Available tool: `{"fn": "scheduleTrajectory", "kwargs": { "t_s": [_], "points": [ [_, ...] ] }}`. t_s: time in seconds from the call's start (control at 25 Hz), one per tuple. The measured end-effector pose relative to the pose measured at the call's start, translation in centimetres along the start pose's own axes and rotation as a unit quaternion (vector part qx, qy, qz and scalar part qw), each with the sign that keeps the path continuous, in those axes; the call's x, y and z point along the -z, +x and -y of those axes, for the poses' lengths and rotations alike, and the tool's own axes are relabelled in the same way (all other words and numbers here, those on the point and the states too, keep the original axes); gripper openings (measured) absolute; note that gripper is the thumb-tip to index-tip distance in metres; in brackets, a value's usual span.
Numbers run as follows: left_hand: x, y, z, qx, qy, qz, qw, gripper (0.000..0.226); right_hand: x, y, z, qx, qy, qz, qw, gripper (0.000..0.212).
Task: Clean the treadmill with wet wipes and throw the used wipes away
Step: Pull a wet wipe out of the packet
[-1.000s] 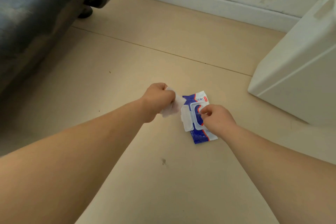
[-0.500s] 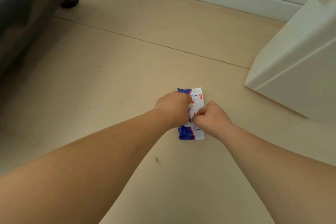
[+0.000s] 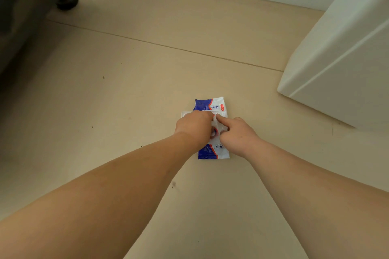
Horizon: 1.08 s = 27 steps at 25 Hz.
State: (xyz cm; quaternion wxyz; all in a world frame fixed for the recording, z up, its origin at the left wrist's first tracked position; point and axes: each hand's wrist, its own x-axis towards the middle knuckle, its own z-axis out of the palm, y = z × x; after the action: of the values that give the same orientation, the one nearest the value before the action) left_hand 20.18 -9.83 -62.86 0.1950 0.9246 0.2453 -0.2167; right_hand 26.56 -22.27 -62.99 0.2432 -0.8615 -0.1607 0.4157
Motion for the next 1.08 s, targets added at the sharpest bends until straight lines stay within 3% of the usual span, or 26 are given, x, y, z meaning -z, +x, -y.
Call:
{"fn": "scheduleTrajectory", "kwargs": {
  "t_s": [0.24, 0.4, 0.52, 0.64, 0.72, 0.8, 0.88, 0.96, 1.08],
  "points": [
    [-1.4, -0.1, -0.3, -0.042, 0.114, 0.011, 0.993, 0.026, -0.1, 0.7, -0.2, -0.013, 0.010, 0.002, 1.000, 0.067],
    [-1.5, -0.4, 0.2, -0.090, 0.156, -0.060, 0.982, 0.039, -0.2, 0.7, -0.6, -0.016, 0.037, 0.004, 0.999, 0.063],
    [-1.3, -0.7, 0.7, -0.133, 0.123, -0.104, 0.978, 0.034, -0.3, 0.9, -0.5, -0.006, 0.048, 0.002, 0.999, 0.059],
    [-1.0, -0.8, 0.9, -0.138, 0.053, -0.077, 0.986, 0.025, -0.4, 1.0, -0.1, 0.010, 0.067, -0.016, 0.998, 0.052],
    [-0.5, -0.7, 0.8, -0.094, -0.066, -0.049, 0.992, 0.018, -0.3, 0.8, 0.2, 0.015, 0.052, -0.034, 0.998, 0.049],
    [0.1, -0.7, 0.6, -0.032, -0.234, -0.033, 0.971, 0.017, -0.5, 0.3, 0.3, 0.024, 0.016, -0.048, 0.998, 0.055],
    [0.9, -0.7, 0.5, 0.025, -0.369, -0.021, 0.929, 0.021, -0.7, 0.5, 0.4, 0.031, 0.012, -0.042, 0.999, 0.062],
    [1.6, -0.8, 0.9, 0.058, -0.429, -0.011, 0.902, 0.021, -0.9, 0.8, 0.6, 0.018, 0.025, -0.038, 0.999, 0.063],
    [2.6, -0.7, 1.5, 0.081, -0.437, -0.003, 0.896, 0.019, -1.0, 1.1, 0.7, 0.003, -0.003, -0.041, 0.999, 0.070]
  ]
}}
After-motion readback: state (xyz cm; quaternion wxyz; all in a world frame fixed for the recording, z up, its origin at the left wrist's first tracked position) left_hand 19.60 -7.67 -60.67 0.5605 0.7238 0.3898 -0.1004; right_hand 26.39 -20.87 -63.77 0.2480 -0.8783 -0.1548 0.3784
